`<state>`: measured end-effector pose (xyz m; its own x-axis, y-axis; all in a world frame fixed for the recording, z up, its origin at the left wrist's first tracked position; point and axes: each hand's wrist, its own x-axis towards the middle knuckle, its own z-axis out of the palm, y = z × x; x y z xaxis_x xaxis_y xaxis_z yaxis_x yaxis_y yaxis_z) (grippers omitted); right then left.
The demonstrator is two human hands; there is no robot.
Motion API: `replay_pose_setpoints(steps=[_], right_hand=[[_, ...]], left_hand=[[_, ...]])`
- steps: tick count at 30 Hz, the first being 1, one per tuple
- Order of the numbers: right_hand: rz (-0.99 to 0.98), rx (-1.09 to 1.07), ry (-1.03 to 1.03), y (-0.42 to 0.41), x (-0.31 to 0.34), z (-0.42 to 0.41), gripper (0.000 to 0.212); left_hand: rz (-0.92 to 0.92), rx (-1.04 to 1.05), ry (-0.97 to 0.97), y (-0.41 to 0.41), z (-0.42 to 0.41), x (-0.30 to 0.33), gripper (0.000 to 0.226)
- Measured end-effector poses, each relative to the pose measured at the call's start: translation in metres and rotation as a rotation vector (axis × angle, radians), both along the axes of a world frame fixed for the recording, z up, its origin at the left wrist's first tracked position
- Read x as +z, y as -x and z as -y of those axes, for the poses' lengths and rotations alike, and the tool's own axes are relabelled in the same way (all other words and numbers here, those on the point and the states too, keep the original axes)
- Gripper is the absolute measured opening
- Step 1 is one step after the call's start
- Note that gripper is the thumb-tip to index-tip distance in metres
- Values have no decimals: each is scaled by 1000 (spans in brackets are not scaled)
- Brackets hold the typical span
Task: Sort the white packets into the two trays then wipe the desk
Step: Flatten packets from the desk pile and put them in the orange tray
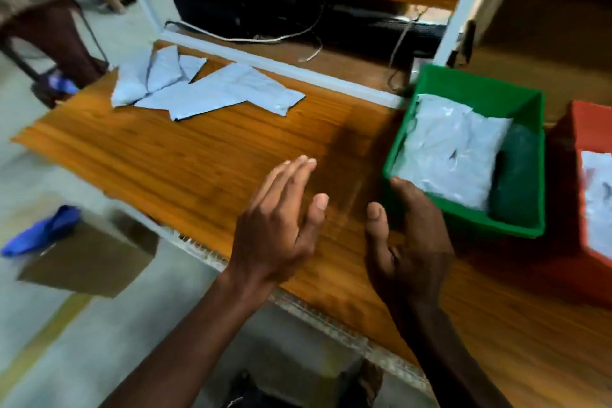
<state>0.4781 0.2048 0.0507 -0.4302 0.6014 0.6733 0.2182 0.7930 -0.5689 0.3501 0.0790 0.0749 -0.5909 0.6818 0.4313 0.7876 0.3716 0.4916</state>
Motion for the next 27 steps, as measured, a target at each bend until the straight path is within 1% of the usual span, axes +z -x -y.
replay_pose_setpoints(steps=[4, 8, 12, 14, 20, 23, 27], right_hand=[[-1, 93, 38, 65, -30, 76, 41], [30, 204, 91, 142, -56, 160, 45], [76, 286, 169, 217, -70, 226, 55], [97, 314, 197, 256, -75, 252, 55], [152, 315, 224, 364, -93, 285, 54], [122, 300, 200, 419, -102, 278, 52], [107, 189, 155, 490, -105, 257, 51]], left_hand=[[47, 126, 6, 43, 100, -26, 50], [110, 254, 24, 92, 196, -58, 51], [181, 354, 26, 139, 266, -79, 52], [192, 388, 24, 168, 292, -86, 53], [224, 438, 35, 276, 322, -100, 57], [186, 425, 40, 339, 316, -99, 55], [201, 377, 78, 417, 299, -94, 57]])
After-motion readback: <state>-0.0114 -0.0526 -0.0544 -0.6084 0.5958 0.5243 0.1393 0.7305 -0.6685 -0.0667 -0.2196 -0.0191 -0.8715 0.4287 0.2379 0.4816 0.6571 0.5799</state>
